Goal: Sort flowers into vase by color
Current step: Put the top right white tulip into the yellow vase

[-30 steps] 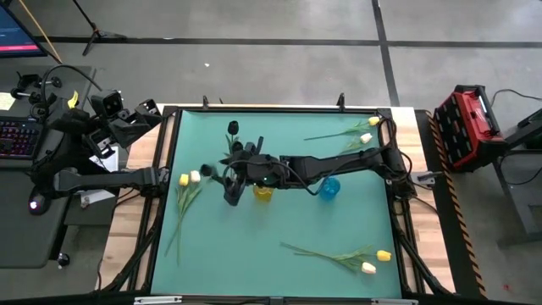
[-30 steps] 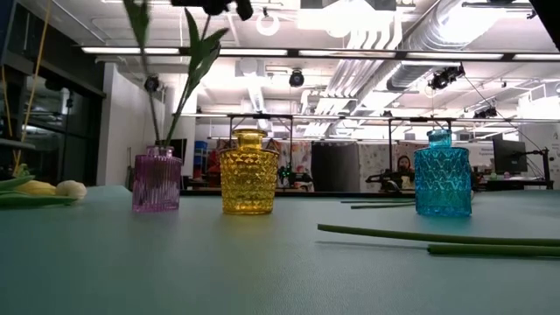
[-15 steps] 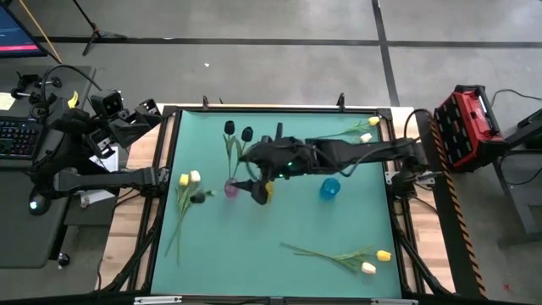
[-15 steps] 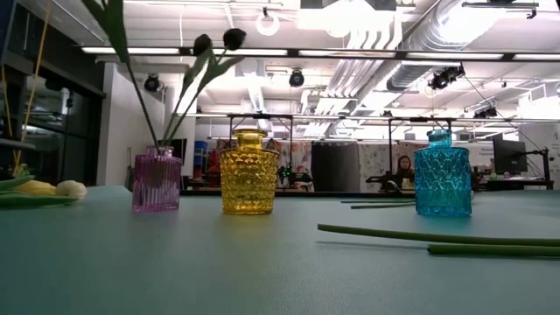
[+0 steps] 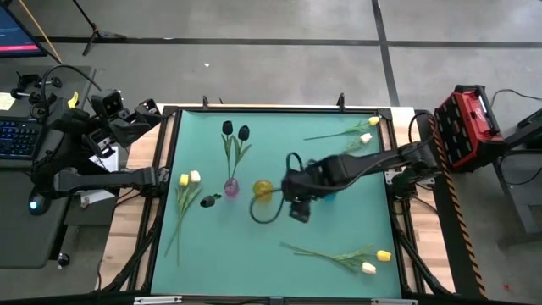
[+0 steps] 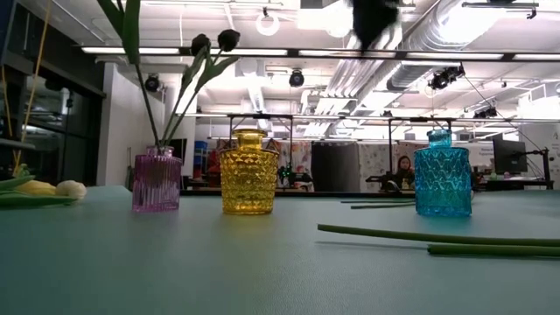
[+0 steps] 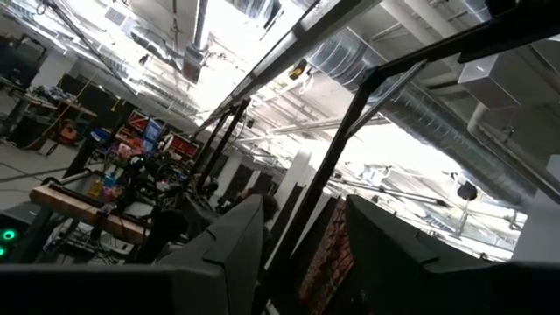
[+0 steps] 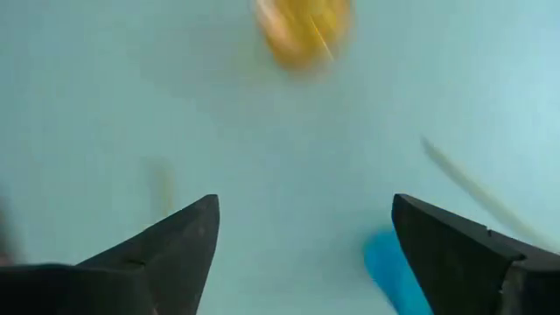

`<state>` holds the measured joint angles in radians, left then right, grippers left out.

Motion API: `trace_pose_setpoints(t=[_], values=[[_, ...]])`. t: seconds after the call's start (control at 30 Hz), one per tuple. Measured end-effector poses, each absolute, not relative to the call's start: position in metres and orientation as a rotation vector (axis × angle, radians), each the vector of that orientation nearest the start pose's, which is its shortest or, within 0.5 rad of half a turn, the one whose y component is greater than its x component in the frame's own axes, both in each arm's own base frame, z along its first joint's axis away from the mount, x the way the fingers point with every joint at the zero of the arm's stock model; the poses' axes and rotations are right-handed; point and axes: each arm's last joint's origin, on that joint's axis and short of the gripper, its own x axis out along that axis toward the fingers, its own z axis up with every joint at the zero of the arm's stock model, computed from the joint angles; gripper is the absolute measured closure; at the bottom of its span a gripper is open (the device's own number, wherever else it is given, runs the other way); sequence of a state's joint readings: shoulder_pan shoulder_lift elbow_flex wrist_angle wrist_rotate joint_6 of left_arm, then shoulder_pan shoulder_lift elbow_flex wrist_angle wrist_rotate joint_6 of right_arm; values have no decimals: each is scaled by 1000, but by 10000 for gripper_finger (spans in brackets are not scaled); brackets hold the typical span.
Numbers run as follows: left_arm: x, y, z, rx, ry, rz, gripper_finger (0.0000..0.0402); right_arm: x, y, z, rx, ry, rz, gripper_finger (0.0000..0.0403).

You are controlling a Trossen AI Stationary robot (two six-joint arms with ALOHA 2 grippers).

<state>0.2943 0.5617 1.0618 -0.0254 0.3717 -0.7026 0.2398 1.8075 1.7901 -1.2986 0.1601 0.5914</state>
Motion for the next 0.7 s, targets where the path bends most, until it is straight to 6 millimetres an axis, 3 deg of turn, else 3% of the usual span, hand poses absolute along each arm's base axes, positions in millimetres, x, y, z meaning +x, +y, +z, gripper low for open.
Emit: trace_pose_setpoints(t=[0.13,0.27,0.5,0.6,0.7], values=[[67,9,458,-535,-400,-228,250,308,73,289,309,1377,-458,100],[67,9,458,-536,-400,-228,250,263,54,264,515,1329,-665,123],[67,9,458,-536,-400,-228,250,198,-4,237,1075,784,-1241,143],[67,9,458,-536,-400,-228,250,183,-30,225,1195,594,-1387,143],[67,9,458,-537,-400,-228,250,178,-53,208,1288,511,-1479,143]])
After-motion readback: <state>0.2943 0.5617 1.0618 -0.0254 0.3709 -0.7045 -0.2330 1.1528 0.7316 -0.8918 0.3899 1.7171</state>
